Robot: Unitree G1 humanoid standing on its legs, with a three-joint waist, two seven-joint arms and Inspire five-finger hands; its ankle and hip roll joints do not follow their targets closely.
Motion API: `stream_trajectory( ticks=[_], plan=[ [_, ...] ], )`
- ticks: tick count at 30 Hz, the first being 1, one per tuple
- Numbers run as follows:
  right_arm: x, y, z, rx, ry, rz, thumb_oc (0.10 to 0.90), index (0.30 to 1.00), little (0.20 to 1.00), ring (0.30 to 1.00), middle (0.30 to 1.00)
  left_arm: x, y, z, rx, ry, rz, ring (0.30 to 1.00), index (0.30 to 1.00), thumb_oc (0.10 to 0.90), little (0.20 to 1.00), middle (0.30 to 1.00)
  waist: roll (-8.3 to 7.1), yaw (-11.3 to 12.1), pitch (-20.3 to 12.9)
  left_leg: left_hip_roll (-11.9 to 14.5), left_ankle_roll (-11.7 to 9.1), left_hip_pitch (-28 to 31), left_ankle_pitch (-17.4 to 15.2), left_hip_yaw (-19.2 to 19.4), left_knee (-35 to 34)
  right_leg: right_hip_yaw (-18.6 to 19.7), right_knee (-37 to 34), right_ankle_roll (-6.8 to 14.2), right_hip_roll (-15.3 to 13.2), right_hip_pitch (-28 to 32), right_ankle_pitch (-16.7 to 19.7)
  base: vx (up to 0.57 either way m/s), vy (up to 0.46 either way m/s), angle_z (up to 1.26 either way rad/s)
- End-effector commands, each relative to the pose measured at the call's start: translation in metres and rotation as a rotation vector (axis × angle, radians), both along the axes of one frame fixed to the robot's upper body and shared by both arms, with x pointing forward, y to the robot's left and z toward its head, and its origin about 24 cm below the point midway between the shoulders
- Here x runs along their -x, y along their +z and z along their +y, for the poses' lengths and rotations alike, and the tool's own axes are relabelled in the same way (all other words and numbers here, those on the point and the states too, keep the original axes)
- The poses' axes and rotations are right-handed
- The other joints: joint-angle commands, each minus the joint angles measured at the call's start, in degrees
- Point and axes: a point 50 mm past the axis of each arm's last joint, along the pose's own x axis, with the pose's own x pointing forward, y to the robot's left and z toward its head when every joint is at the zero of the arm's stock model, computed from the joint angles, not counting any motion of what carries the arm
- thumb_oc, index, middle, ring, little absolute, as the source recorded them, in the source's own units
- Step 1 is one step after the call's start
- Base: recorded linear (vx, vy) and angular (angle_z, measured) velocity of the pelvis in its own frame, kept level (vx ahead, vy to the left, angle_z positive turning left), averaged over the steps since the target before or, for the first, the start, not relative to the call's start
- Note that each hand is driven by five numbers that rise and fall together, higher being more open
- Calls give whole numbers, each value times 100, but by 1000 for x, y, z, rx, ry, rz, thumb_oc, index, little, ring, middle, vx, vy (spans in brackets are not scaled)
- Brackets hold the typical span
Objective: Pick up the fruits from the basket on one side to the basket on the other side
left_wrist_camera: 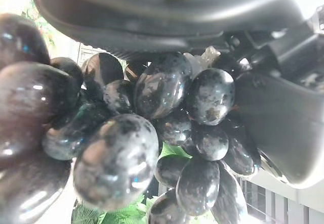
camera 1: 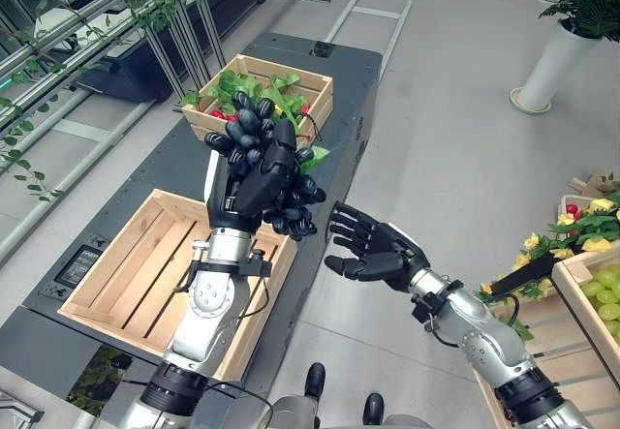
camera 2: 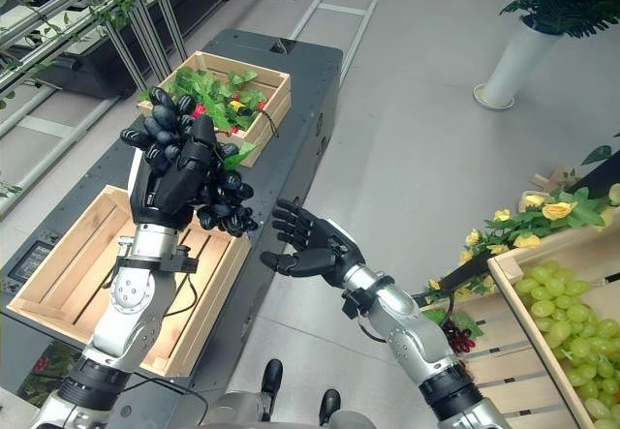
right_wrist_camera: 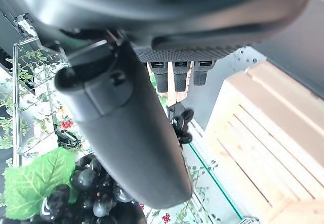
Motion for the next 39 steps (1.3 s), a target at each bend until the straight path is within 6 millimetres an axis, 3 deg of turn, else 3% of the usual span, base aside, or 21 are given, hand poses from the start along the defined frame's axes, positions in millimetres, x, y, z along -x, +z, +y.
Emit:
stream_trajectory(
  ticks=[1, 8, 19, 32, 39],
  plan=[
    [8, 26, 27, -191, 93, -105, 800, 900, 900, 900, 900, 1, 18, -6, 123, -54, -157, 300, 300, 400, 300, 300, -185, -47, -977, -198, -31, 335, -954, 206, 7, 68, 17, 244, -186, -239, 108, 0, 0, 0],
    [7, 33, 38, -189, 73, -157, 800, 900, 900, 900, 900, 3, 9, -21, 148, -138, -93, 300, 300, 400, 300, 300, -177, -20, -979, -203, -32, 334, -969, 194, 7, 76, 7, 241, -181, -240, 114, 0, 0, 0],
    [4, 48, 46, -237, 58, -211, 800, 900, 900, 900, 900, 3, -2, -29, 117, -164, -25, 300, 300, 400, 300, 300, -172, 12, -1015, -199, -25, 345, -978, 211, 7, 90, 4, 233, -168, -225, 100, 0, 0, 0],
    [1, 61, 34, -311, -78, -254, 800, 900, 900, 900, 900, 2, -11, -25, 51, -105, 9, 300, 300, 400, 300, 300, -167, -24, -1013, -184, -16, 342, -983, 257, 7, 116, 4, 240, -155, -248, 108, 0, 0, 0],
    [3, 66, 38, -358, -70, -248, 800, 900, 900, 900, 900, 1, -14, -26, 45, -108, 31, 300, 300, 400, 300, 300, -149, -31, -997, -180, -13, 340, -980, 267, 7, 136, 5, 233, -149, -263, 113, 0, 0, 0]
  ],
)
